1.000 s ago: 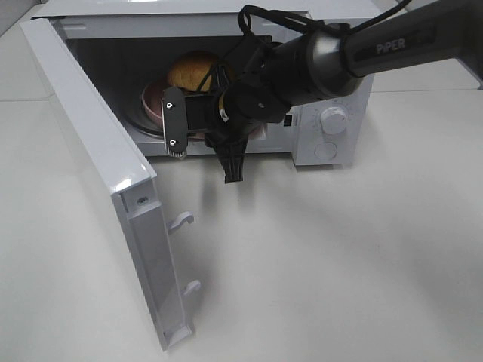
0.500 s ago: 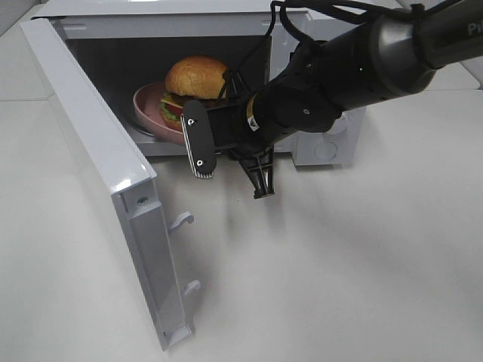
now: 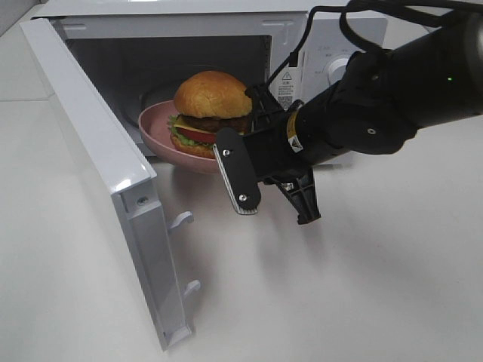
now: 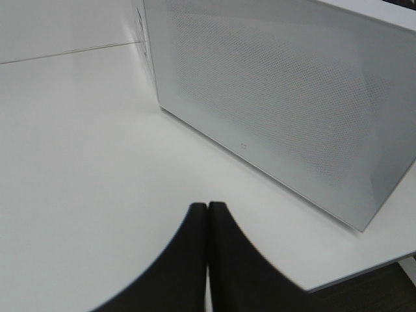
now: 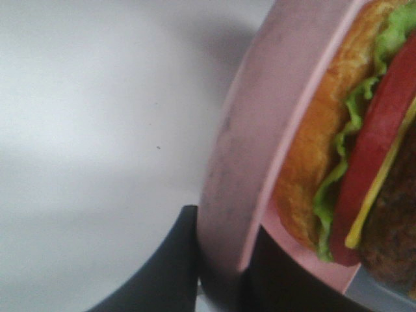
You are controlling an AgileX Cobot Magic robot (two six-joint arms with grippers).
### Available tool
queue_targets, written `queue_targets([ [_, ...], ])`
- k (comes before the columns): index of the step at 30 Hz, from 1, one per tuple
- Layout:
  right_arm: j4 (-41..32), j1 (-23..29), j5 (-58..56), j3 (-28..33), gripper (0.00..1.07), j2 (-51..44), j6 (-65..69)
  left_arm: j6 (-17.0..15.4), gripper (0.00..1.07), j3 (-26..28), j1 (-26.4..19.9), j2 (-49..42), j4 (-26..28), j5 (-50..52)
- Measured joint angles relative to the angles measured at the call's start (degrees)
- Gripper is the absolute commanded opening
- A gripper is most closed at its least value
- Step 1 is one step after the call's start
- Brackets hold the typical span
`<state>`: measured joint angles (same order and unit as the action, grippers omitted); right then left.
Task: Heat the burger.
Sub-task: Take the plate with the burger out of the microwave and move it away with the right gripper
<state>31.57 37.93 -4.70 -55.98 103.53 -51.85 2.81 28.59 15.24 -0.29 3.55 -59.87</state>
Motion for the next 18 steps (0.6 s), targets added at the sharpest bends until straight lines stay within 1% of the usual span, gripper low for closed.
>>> queue_targets([
  [1, 0.0, 0.0, 0.1, 2.0, 0.00, -1.9, -0.1, 0.0, 0.00, 0.0, 0.0, 0.0, 0.0, 0.0],
  [2, 0.0, 0.0, 0.1, 2.0, 0.00, -1.9, -0.1, 0.0, 0.00, 0.0, 0.0, 0.0, 0.0, 0.0],
  [4, 0.0, 0.0, 0.0, 4.6, 0.00, -4.6, -0.2, 0.0, 0.00, 0.0, 0.0, 0.0, 0.0, 0.0],
  [7, 0.0, 0.0, 0.0, 6.1, 0.00, -6.4, -0.7, 0.0, 0.00, 0.0, 0.0, 0.0, 0.0, 0.0],
  [9, -0.1, -0.1, -0.2, 8.7, 0.00, -9.1, -0.9, 0.0, 0.00, 0.0, 0.0, 0.0, 0.0, 0.0],
  [10, -0.1, -0.1, -0.2, 8.7, 0.00, -9.1, -0.9, 0.0, 0.00, 0.0, 0.0, 0.0, 0.0, 0.0],
  [14, -0.2, -0.2, -2.5, 12.1, 0.00, -13.1, -0.9, 0.0, 0.00, 0.0, 0.0, 0.0, 0.0, 0.0],
  [15, -0.2, -0.2, -2.5, 12.1, 0.00, -13.1, -0.9, 0.0, 0.00, 0.0, 0.0, 0.0, 0.0, 0.0],
  [16, -0.2, -0.2, -3.7, 13.7, 0.00, -14.8, -0.9, 0.0, 0.00, 0.0, 0.0, 0.0, 0.0, 0.0],
  [18, -0.2, -0.2, -4.3, 14.5, 0.00, -15.7, -0.9, 0.0, 0.00, 0.0, 0.0, 0.0, 0.0, 0.0],
])
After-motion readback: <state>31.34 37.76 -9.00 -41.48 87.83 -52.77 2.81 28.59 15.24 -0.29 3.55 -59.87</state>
